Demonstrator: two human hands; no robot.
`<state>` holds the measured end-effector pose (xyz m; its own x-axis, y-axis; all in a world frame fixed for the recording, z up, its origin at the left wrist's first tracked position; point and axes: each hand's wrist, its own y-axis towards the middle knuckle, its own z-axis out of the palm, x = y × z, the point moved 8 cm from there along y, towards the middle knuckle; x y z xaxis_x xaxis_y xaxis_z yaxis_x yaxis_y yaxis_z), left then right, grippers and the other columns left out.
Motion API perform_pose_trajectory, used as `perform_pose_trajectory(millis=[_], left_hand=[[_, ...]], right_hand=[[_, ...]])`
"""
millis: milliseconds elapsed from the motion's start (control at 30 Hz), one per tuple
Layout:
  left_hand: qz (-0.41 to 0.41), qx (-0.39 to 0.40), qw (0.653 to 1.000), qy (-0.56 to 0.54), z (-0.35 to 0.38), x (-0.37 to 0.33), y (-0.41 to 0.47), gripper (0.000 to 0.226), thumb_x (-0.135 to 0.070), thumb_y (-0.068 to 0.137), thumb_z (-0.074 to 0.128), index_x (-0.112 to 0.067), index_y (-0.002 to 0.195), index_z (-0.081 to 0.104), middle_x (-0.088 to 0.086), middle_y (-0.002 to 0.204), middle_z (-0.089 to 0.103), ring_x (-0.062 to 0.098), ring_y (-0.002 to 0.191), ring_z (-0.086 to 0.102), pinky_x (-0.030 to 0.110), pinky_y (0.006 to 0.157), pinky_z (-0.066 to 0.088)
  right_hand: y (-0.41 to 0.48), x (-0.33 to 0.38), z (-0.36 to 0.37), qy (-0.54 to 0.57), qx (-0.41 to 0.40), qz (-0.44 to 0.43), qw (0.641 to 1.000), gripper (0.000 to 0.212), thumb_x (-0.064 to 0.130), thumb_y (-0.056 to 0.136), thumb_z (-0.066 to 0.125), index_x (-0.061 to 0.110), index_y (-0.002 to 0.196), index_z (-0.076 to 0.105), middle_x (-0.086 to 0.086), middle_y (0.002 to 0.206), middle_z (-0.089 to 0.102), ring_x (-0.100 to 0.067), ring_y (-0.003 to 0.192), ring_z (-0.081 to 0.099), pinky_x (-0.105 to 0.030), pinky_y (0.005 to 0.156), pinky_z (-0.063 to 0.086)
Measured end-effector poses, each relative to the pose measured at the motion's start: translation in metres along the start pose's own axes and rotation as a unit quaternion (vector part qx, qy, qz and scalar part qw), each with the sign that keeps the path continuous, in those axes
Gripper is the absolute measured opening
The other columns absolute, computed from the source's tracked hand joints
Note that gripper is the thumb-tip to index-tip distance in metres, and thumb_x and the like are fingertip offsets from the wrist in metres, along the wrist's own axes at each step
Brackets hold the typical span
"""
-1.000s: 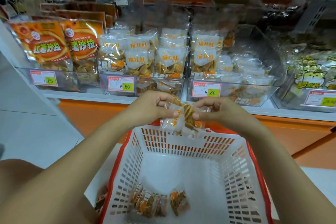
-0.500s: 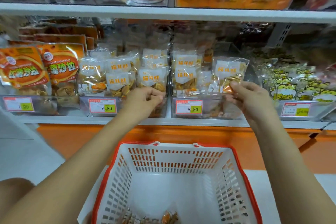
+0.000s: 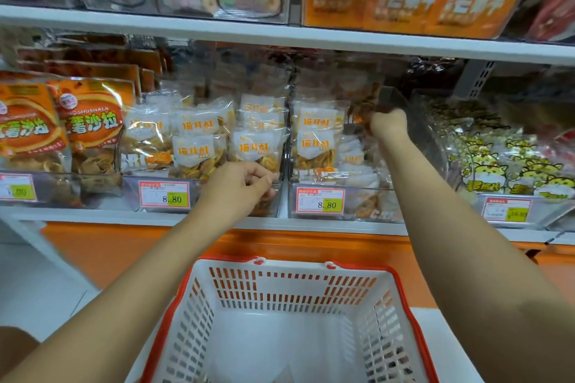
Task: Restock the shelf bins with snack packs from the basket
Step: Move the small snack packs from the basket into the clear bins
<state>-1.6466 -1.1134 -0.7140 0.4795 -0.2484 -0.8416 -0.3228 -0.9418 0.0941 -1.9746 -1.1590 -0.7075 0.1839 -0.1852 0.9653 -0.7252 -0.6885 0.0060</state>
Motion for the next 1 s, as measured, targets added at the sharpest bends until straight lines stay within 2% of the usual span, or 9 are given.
perform_pose_trajectory(millis=[167,300,500,633,700,800,867,933,1000], left_hand=[[-0.004,0.000,1.000,-0.024,0.000,0.001,0.000,0.015,-0.018,0.094,0.057,-0.024,0.088,0.068,-0.009,0.074,0.072,0.008,0.078,0.068,0.040,0.084,0.056],[0.000,-0.001,1.000,-0.022,0.000,-0.001,-0.001,0.014,-0.018,0.094,0.057,-0.025,0.089,0.068,-0.010,0.075,0.072,0.008,0.079,0.068,0.038,0.084,0.056],[0.001,-0.013,0.999,-0.037,0.001,0.001,-0.005,0.016,-0.017,0.095,0.055,-0.016,0.100,0.070,-0.009,0.079,0.071,0.003,0.074,0.066,0.021,0.072,0.054],[0.022,-0.012,0.999,-0.044,0.004,0.000,-0.013,0.012,-0.018,0.095,0.056,-0.023,0.097,0.067,-0.006,0.086,0.070,0.012,0.085,0.066,0.034,0.082,0.055],[0.031,-0.012,0.999,-0.036,0.006,0.003,-0.017,0.011,-0.020,0.094,0.057,-0.025,0.096,0.066,-0.002,0.092,0.070,0.015,0.089,0.065,0.039,0.084,0.055],[0.039,-0.002,0.998,-0.050,0.009,0.010,-0.026,0.013,-0.019,0.093,0.056,-0.027,0.091,0.067,-0.001,0.093,0.070,0.017,0.093,0.065,0.042,0.086,0.055],[0.042,0.008,0.999,-0.028,0.011,0.014,-0.034,0.015,-0.019,0.094,0.056,-0.026,0.086,0.067,-0.005,0.088,0.069,0.015,0.090,0.065,0.038,0.084,0.054],[0.037,0.047,0.997,0.042,0.017,0.022,-0.044,0.019,-0.023,0.094,0.054,-0.021,0.082,0.068,-0.009,0.082,0.068,0.011,0.084,0.065,0.033,0.079,0.053],[-0.002,0.133,0.983,0.124,0.027,0.041,-0.054,0.025,-0.030,0.094,0.055,-0.017,0.078,0.068,-0.004,0.080,0.070,0.013,0.079,0.066,0.033,0.074,0.052]], right_hand=[[-0.026,0.017,0.005,-0.116,-0.039,-0.046,0.991,0.036,0.027,0.082,0.067,0.001,0.107,0.067,-0.019,0.111,0.065,-0.035,0.106,0.060,-0.041,0.092,0.049],[-0.031,0.024,0.002,-0.138,-0.072,-0.067,0.986,0.037,0.014,0.088,0.060,-0.003,0.120,0.052,-0.020,0.123,0.058,-0.035,0.116,0.054,-0.034,0.094,0.042],[-0.050,0.041,0.011,-0.252,-0.002,-0.146,0.957,0.029,-0.003,0.086,0.047,-0.004,0.111,0.063,-0.022,0.114,0.063,-0.036,0.108,0.058,-0.036,0.088,0.047],[-0.066,0.047,0.008,-0.261,0.039,-0.183,0.947,0.035,-0.003,0.082,0.047,0.006,0.108,0.069,-0.012,0.111,0.068,-0.029,0.105,0.060,-0.036,0.090,0.050],[-0.075,0.049,0.000,-0.252,0.027,-0.198,0.947,0.033,-0.002,0.082,0.048,0.008,0.106,0.069,-0.008,0.111,0.067,-0.024,0.105,0.060,-0.029,0.088,0.048],[-0.101,0.058,-0.020,-0.237,-0.025,-0.244,0.940,0.021,0.007,0.086,0.049,0.007,0.098,0.066,-0.006,0.094,0.066,-0.021,0.090,0.061,-0.021,0.072,0.040],[-0.128,0.061,-0.026,-0.227,-0.028,-0.278,0.933,0.012,0.017,0.088,0.055,0.008,0.083,0.061,-0.003,0.075,0.058,-0.019,0.072,0.054,-0.024,0.062,0.034],[-0.156,0.055,-0.022,-0.252,0.009,-0.291,0.923,0.025,0.026,0.087,0.062,0.007,0.072,0.056,-0.004,0.066,0.054,-0.019,0.065,0.049,-0.028,0.058,0.032],[-0.179,0.041,-0.008,-0.309,0.076,-0.277,0.907,0.027,0.026,0.086,0.063,0.011,0.067,0.050,-0.004,0.065,0.053,-0.022,0.066,0.051,-0.029,0.058,0.034]])
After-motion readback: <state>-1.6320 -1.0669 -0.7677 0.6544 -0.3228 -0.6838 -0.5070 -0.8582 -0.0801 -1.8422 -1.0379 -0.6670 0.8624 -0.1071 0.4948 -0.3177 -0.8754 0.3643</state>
